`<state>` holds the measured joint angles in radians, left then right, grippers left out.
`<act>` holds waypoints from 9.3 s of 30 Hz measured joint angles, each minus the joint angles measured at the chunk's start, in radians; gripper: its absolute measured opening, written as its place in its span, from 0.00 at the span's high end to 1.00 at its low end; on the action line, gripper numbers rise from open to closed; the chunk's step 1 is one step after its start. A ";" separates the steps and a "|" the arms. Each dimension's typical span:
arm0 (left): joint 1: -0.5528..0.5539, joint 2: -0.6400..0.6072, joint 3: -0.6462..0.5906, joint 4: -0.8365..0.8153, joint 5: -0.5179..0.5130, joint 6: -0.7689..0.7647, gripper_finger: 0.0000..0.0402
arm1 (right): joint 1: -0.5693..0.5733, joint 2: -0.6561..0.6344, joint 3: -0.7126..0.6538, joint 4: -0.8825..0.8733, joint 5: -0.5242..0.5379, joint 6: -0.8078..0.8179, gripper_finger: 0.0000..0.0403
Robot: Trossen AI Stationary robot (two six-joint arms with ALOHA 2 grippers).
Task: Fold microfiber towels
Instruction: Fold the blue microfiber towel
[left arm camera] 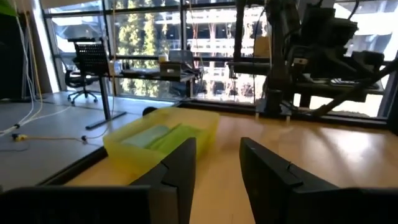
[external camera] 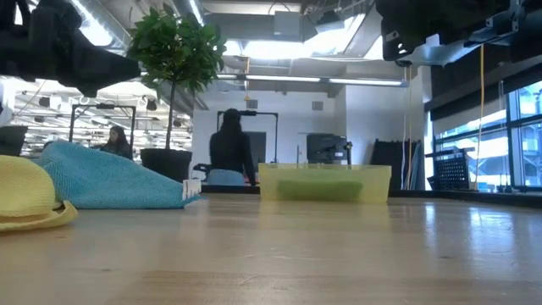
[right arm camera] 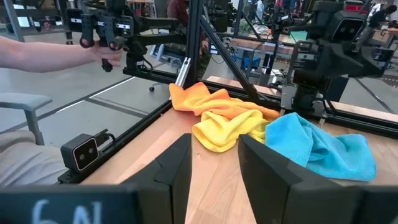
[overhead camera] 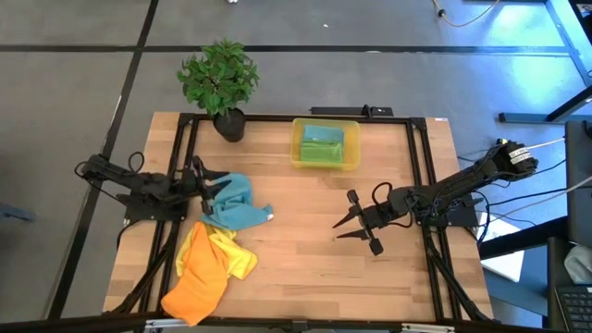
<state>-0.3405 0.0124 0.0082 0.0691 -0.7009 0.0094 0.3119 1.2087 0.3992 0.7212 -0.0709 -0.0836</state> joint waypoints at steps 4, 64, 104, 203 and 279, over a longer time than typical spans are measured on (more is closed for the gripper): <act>0.000 0.000 0.000 -0.002 -0.072 0.001 0.72 | 0.000 0.000 0.000 0.000 0.000 0.000 0.67; 0.000 0.001 0.000 -0.005 -0.094 0.002 0.72 | 0.000 0.000 0.001 0.029 -0.001 -0.074 0.67; 0.000 0.001 0.000 -0.006 -0.094 0.002 0.72 | 0.000 0.000 0.001 0.030 -0.001 -0.056 0.67; 0.015 0.000 0.002 0.014 -0.220 0.940 0.72 | 0.000 0.000 0.001 0.060 -0.010 -0.056 0.67; -0.032 1.054 0.779 -0.531 0.380 -0.479 0.72 | 0.000 0.000 0.001 0.035 -0.010 0.017 0.67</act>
<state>-0.3725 1.0660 0.7876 -0.4616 -0.3208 -0.4696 0.3119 1.2087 0.4004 0.7561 -0.0808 -0.0664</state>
